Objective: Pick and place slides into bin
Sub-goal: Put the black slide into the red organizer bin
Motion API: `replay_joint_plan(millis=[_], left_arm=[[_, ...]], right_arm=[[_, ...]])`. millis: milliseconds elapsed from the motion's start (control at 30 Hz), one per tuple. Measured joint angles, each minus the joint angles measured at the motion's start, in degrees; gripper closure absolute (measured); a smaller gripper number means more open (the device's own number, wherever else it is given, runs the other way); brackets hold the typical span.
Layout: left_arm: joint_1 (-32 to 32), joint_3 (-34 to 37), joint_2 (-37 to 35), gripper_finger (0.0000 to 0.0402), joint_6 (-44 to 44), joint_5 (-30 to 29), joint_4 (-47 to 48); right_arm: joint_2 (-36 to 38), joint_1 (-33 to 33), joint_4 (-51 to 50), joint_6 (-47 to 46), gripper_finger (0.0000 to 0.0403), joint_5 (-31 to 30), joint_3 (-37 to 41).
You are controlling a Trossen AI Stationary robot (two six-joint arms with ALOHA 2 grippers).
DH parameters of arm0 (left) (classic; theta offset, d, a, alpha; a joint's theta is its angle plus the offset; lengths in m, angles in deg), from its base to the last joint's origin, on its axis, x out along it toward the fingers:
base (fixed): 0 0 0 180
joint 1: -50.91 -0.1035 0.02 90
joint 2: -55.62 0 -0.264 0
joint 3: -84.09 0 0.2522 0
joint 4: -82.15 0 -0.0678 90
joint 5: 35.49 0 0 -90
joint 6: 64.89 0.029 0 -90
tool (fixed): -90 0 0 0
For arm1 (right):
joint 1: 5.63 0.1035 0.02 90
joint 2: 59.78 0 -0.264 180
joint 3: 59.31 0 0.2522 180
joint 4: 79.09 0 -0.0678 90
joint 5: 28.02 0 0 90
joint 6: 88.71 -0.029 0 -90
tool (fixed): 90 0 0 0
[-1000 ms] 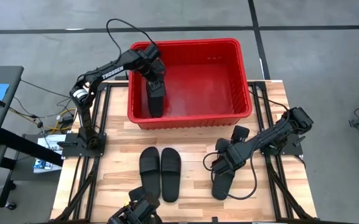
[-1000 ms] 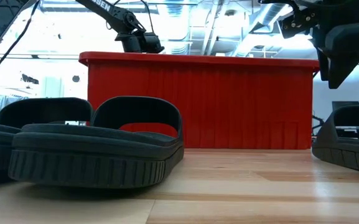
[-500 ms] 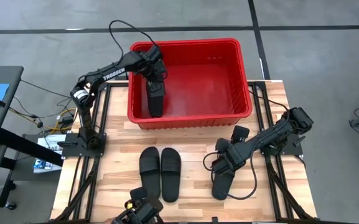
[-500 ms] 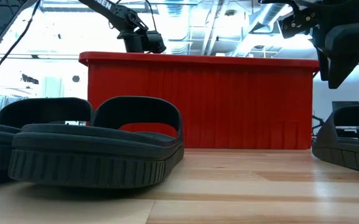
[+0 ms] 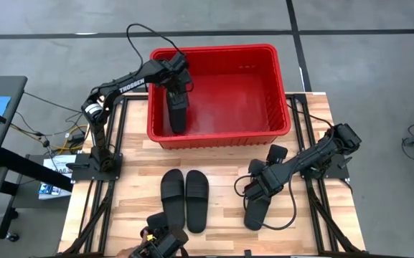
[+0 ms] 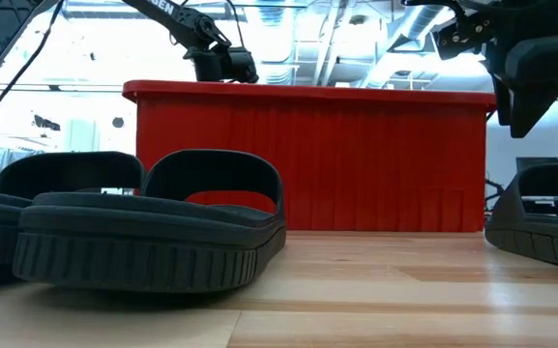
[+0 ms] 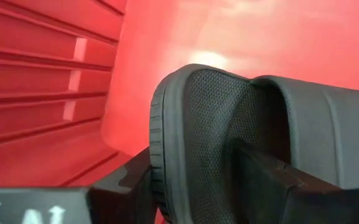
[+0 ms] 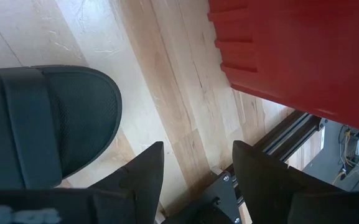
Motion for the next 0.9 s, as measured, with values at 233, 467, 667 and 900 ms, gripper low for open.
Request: replay_joint_plan(millis=[233, 467, 667, 900], left_arm=[[0.0, 0.0, 0.0, 0.023, 0.0, 0.8, 0.0], [0.0, 0.0, 0.0, 0.023, -0.6, 0.8, 0.1], [-0.1, 0.0, 0.0, 0.023, -1.6, 1.1, 0.3], [-0.1, 0.0, 0.0, 0.0211, -1.6, 0.9, 0.3]], right_arm=[[0.0, 0.0, 0.0, 0.0, 0.0219, 0.4, 0.0], [0.0, 0.0, 0.0, 0.0, 0.0219, 0.7, 0.0], [0.0, 0.0, 0.0, 0.0, 0.0219, 0.8, 0.0], [0.0, 0.0, 0.0, 0.0, 0.0219, 0.9, 0.0]])
